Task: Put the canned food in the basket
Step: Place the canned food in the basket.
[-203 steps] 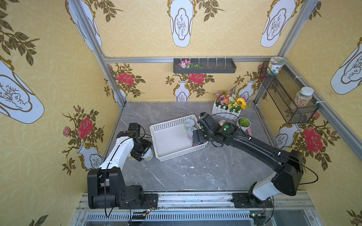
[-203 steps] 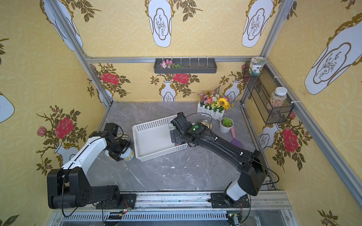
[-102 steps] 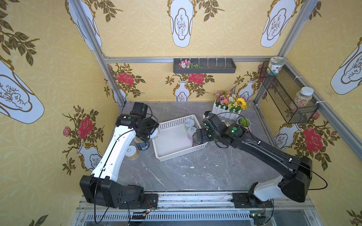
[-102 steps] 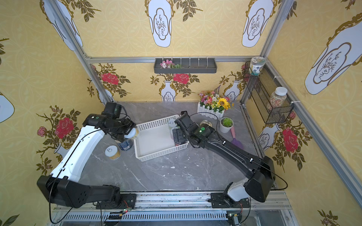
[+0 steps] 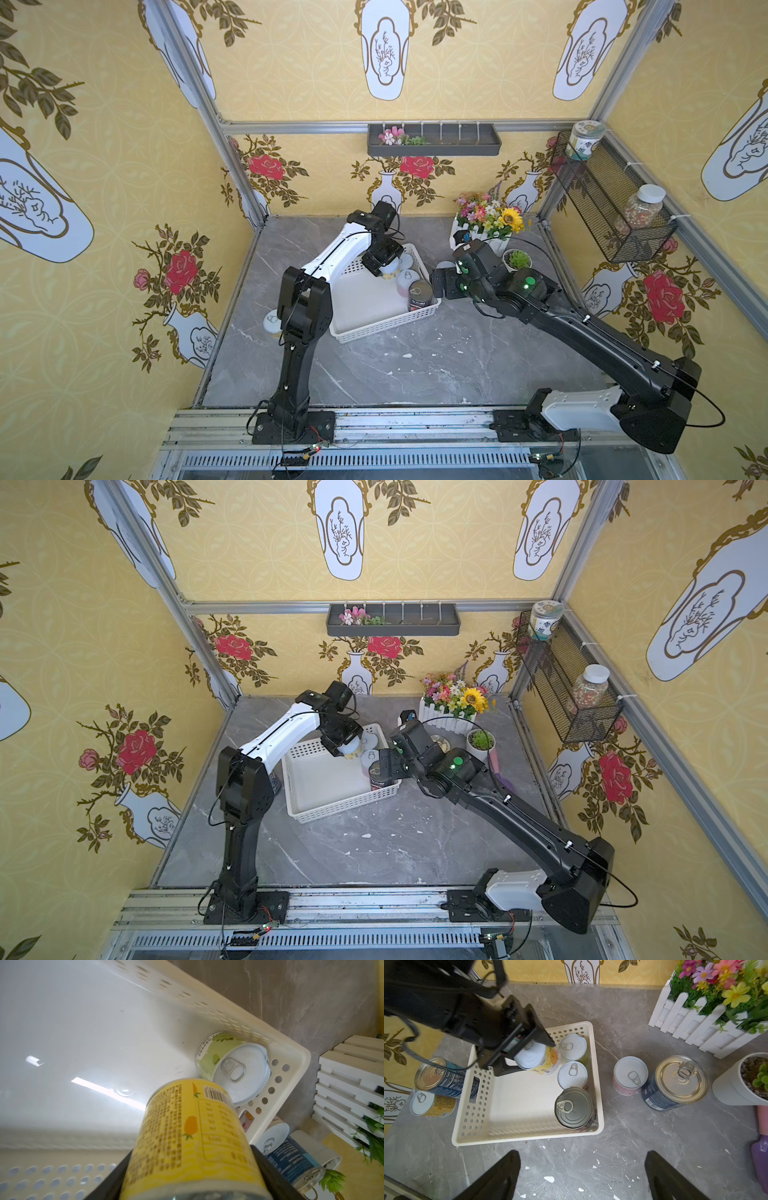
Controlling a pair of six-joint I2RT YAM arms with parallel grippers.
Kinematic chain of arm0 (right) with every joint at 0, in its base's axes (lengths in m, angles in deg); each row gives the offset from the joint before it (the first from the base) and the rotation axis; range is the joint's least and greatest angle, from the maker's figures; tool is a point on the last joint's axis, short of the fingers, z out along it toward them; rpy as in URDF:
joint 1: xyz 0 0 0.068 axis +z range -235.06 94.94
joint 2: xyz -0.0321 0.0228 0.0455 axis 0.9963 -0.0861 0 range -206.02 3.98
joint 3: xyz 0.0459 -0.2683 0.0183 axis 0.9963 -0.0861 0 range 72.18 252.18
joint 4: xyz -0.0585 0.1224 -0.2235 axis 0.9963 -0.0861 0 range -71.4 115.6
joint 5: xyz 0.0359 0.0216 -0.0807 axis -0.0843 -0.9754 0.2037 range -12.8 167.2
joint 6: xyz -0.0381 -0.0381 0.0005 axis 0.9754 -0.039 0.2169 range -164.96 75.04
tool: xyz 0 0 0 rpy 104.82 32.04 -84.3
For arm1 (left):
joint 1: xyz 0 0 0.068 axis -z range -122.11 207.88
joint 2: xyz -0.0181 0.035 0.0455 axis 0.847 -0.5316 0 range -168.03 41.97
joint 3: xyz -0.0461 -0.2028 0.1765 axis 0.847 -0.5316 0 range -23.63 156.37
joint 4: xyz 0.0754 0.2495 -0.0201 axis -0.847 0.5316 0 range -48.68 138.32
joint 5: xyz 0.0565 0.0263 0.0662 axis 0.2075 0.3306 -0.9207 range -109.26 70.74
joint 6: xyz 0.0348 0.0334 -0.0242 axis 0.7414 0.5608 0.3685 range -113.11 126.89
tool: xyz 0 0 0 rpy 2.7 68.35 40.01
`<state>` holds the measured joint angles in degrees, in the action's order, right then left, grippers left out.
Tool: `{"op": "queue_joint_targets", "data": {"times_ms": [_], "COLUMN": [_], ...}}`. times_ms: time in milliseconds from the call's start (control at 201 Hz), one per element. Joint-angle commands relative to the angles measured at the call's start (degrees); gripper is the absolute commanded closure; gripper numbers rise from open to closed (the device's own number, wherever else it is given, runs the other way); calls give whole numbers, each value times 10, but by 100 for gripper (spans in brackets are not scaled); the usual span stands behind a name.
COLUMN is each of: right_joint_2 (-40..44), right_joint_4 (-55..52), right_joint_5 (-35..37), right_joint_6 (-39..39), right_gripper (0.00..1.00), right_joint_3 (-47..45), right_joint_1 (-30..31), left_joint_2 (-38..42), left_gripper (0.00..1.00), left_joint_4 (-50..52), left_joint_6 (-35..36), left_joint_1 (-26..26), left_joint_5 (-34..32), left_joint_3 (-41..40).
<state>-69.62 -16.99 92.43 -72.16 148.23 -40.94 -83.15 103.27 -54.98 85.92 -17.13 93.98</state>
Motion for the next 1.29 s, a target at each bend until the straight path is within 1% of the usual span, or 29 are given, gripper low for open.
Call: {"op": "queue_joint_targets", "data": {"times_ms": [0,124,204,299,408,538,672,896,906,931,985,1015,1040,1150,1249,1289], "right_joint_2": [8,7,4,-3,-10,-14,-17,-22,-22,-22,-23,-23,-23,-25,-28,-30], "right_joint_4": [3,6,6,7,5,5,7,6,7,7,6,6,6,7,7,7], "right_joint_5": [-4,-17,-20,-22,-24,-25,-27,-30,-29,-30,-30,-31,-31,-34,-35,-35], "right_joint_6": [-1,-2,-1,-1,0,0,0,1,2,2,1,2,2,2,2,2], "right_gripper": [3,3,3,3,3,3,3,3,3,3,3,3,3,3,3,3], "right_joint_3": [-1,-1,0,1,2,2,1,2,1,1,1,1,2,1,3,2], "right_joint_1": [-2,-1,-2,-1,-2,-2,-2,-2,-2,-2,-2,-2,-2,-1,-1,-2], "left_joint_2": [-35,-43,-46,-35,-20,-12,-7,-39,-40,-41,-46,-49,-52,-54,-49,-48], "left_gripper": [62,59,59,59,59,59,59,59,59,58,57,53,51,48,47,45], "left_joint_4": [39,22,19,16,14,13,-20,-7,-7,-10,-14,-12,-8,-4,-21,-25], "left_joint_6": [4,2,1,1,5,6,6,7,7,8,13,15,16,20,27,28], "left_joint_1": [-1,-2,-3,-3,-4,-13,-15,-15,-28,-33,-39,-42,-44,-58,-62,-63], "left_joint_5": [-4,-20,-10,-22,-47,-52,-45,-46,-45,-46,-40,-39,-39,-41,-35,-33], "left_joint_3": [37,28,27,17,-3,-34,-69,-40,-40,-40,-39,-37,-35,-40,-53,-54]}}
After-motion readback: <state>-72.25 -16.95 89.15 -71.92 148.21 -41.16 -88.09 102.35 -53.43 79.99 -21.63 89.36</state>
